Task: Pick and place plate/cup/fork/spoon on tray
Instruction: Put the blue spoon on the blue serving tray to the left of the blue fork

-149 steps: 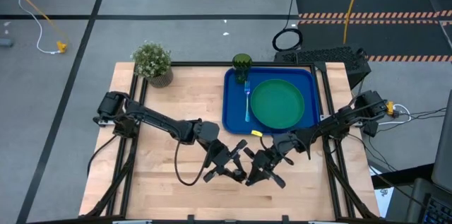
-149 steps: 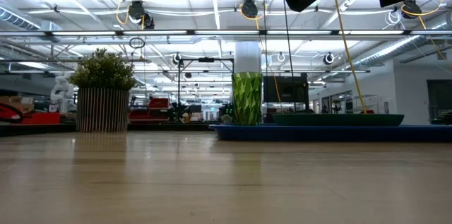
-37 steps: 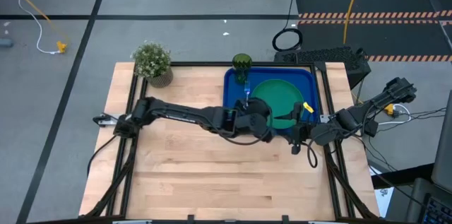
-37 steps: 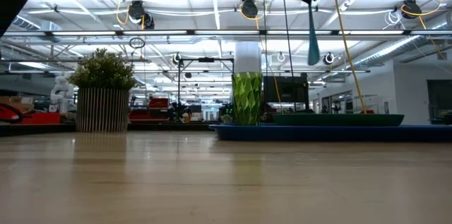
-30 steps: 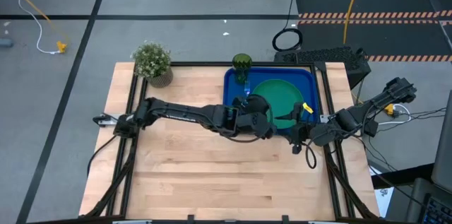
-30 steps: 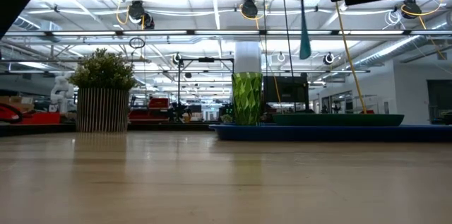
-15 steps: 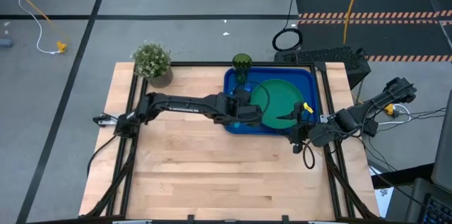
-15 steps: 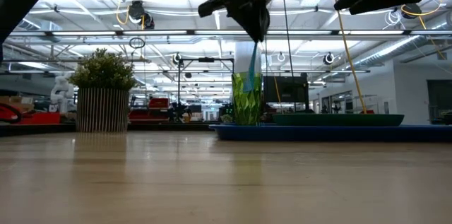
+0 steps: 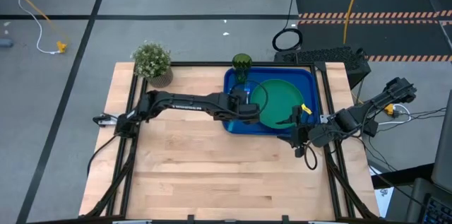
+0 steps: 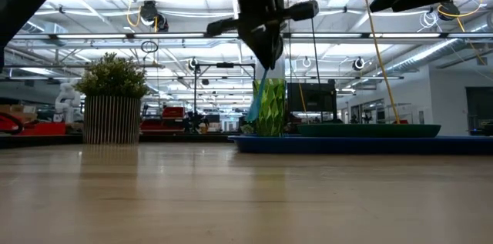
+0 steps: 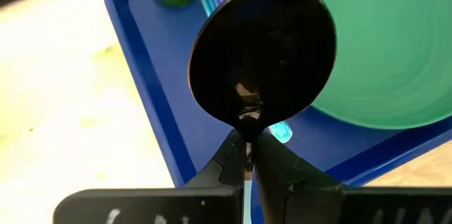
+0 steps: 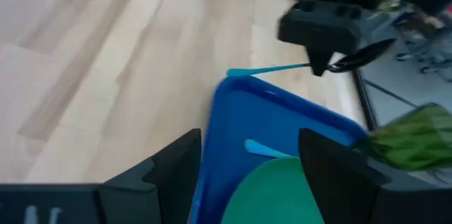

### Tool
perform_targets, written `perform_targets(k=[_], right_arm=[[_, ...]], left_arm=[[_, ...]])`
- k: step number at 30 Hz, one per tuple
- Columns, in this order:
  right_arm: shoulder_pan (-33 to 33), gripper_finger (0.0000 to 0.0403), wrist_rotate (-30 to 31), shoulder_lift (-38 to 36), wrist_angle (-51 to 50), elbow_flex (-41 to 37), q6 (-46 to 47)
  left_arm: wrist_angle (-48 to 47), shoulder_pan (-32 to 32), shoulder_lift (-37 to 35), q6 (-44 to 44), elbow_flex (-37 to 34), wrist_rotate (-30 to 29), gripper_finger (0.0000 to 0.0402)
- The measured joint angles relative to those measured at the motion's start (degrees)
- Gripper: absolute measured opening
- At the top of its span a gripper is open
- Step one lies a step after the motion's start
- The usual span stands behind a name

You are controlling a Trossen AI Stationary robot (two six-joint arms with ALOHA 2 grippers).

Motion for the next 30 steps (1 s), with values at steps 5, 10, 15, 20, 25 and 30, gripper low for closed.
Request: perform_targets(k=[5,10,15,20,25,30], right_arm=[[0.0,0.023,-1.0,0.0,0.0,0.0,0.4],[0.0,0.023,-1.0,0.0,0.0,0.0,0.4],[0.0,0.023,-1.0,0.0,0.0,0.0,0.4],[0.0,0.023,-1.0,0.0,0.0,0.0,0.4],[0.0,0.023,-2.3,0.0,0.0,0.0,0.9],[0.0,0.023,-4.2,0.0,0.0,0.0,0.9]], left_arm=[[-0.1,1.2,0.0,-0.4,-1.6,2.0,0.0014],[-0.1,2.6,0.0,-0.2,-1.6,3.8,0.0014],[-0.1,4.0,0.0,0.0,-1.6,5.5,0.0014],[0.5,6.2,0.0,-0.4,-1.6,8.9,0.0014],[0.5,8.4,0.0,-1.8,-1.6,9.8,0.0015],[1.7,9.7,1.0,-2.9,-1.6,10.8,0.0015]])
